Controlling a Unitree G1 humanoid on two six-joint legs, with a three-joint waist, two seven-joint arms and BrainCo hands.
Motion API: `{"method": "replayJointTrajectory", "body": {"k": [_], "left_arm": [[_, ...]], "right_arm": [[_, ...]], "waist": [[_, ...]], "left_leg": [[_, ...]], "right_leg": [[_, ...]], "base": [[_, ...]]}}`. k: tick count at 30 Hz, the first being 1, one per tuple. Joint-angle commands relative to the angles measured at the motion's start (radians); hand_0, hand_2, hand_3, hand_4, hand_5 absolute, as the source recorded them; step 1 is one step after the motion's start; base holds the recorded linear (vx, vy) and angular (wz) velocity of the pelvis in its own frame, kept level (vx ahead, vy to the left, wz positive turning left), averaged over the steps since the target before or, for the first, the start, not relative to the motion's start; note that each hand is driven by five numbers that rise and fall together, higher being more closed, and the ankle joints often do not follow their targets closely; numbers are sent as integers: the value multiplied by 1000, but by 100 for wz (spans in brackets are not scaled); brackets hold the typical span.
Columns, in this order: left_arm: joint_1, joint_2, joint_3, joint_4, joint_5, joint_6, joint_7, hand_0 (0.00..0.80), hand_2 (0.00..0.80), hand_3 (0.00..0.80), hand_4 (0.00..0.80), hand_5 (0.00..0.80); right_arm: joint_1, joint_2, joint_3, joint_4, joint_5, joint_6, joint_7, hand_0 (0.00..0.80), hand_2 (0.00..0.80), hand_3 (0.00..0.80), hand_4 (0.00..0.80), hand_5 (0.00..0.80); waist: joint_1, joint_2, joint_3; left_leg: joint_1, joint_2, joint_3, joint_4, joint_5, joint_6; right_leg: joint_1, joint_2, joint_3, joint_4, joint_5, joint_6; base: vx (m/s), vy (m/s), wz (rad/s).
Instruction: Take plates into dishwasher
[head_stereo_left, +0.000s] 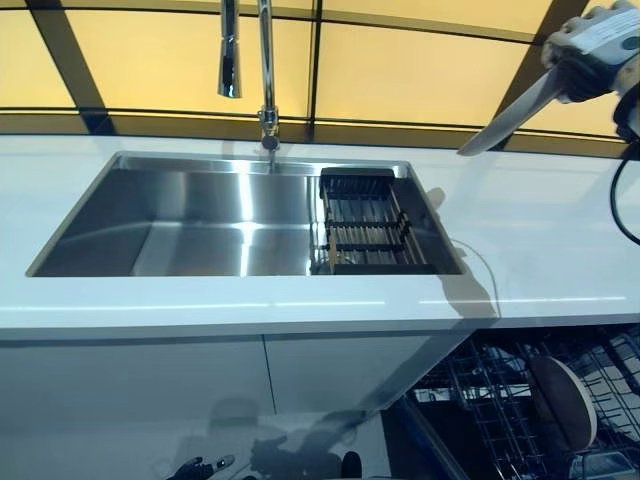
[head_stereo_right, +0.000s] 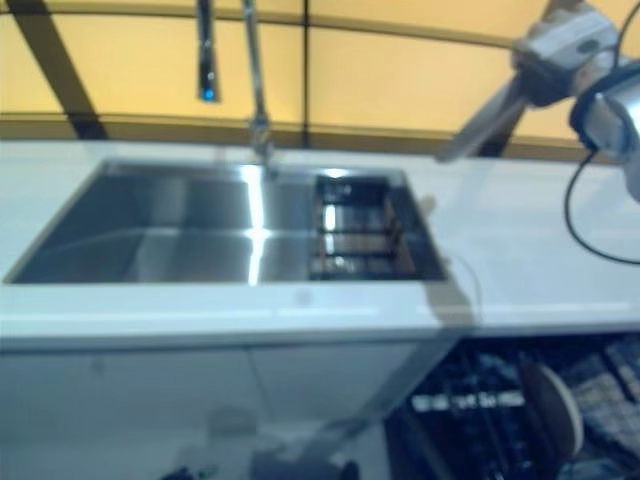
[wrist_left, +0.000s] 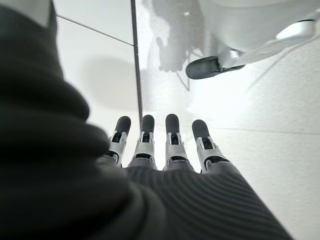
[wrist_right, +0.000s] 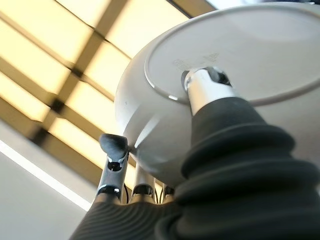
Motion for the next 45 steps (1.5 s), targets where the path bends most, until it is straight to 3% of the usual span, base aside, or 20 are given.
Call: {"method": "replayJointTrajectory", "body": {"k": [1,9,15,22,27,33,45], "left_arm": [[-44,47,-4,59,76,-38,-27,0,0,0,0,0],[-45,56,3,86,118,-62,-51,0,0,0,0,0],[-58,56,4,90,119,-60,-54,0,0,0,0,0],[-84,57,13,102,128,-47,-57,0,0,0,0,0],[-89,57,23,109,122,-44,-50,0,0,0,0,0],[-92,58,44,113,129,-41,-55,0,0,0,0,0],[-101,62,82,127,144,-48,-59,0,0,0,0,0]], "right_arm": [[-22,-79,-83,72,111,80,-30,800,800,800,800,800],[196,-163,-298,148,307,118,3,800,800,800,800,800],[314,-205,-415,193,339,138,32,800,800,800,800,800],[588,-201,-655,188,404,171,122,800,800,800,800,800],[692,-179,-746,178,442,231,179,800,800,800,800,800],[836,-107,-876,145,521,326,327,800,800,800,800,800],[974,45,-965,71,647,571,627,800,800,800,800,800]], "waist": [[-19,-52,8],[-77,-54,9],[-109,-53,8],[-149,-48,10],[-163,-45,11],[-176,-41,21],[-191,-43,35]], "left_leg": [[39,-39,-7,-1,-66,38],[58,-19,37,-1,-74,36],[69,-11,61,-1,-79,35],[76,-1,91,-1,-82,32],[82,-4,101,-1,-87,34],[85,-8,113,-1,-88,36],[89,-12,128,-1,-87,37]], "right_leg": [[67,2,13,3,-62,89],[44,22,74,3,-50,90],[37,31,99,3,-49,86],[22,37,116,3,-41,85],[18,36,121,3,-39,83],[10,33,126,3,-33,80],[3,31,124,3,-25,70]], "base": [[27,-30,-20],[11,-28,-20],[6,0,-17],[-11,-7,-10],[3,13,-11],[0,1,-1],[-14,-1,-2]]}}
